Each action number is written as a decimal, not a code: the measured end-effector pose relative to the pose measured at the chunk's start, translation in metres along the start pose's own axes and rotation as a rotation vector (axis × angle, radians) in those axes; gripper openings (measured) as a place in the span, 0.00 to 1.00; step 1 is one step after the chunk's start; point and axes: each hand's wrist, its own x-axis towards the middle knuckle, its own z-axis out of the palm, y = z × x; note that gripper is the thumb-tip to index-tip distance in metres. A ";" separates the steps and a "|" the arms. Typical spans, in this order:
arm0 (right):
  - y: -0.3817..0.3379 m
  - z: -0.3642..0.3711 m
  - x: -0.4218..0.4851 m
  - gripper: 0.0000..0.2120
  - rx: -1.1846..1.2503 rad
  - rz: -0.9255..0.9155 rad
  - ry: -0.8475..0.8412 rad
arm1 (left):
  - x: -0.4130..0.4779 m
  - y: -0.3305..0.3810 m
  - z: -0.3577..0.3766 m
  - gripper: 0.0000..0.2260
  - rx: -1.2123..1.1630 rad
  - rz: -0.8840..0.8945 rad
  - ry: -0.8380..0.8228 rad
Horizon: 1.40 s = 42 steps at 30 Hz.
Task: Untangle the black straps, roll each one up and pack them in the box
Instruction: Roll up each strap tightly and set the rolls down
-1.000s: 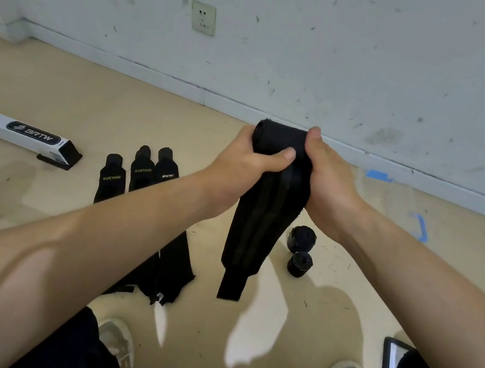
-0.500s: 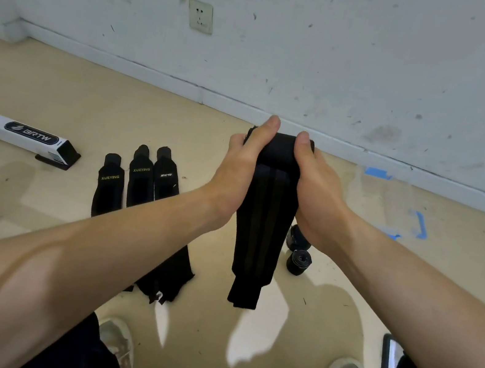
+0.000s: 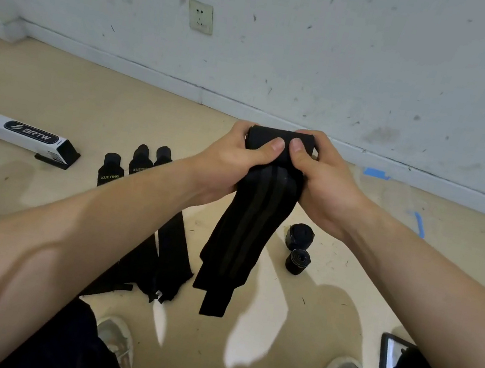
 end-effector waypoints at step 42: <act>-0.003 0.000 0.002 0.15 0.059 0.060 0.004 | 0.009 -0.012 -0.007 0.30 0.052 0.106 0.072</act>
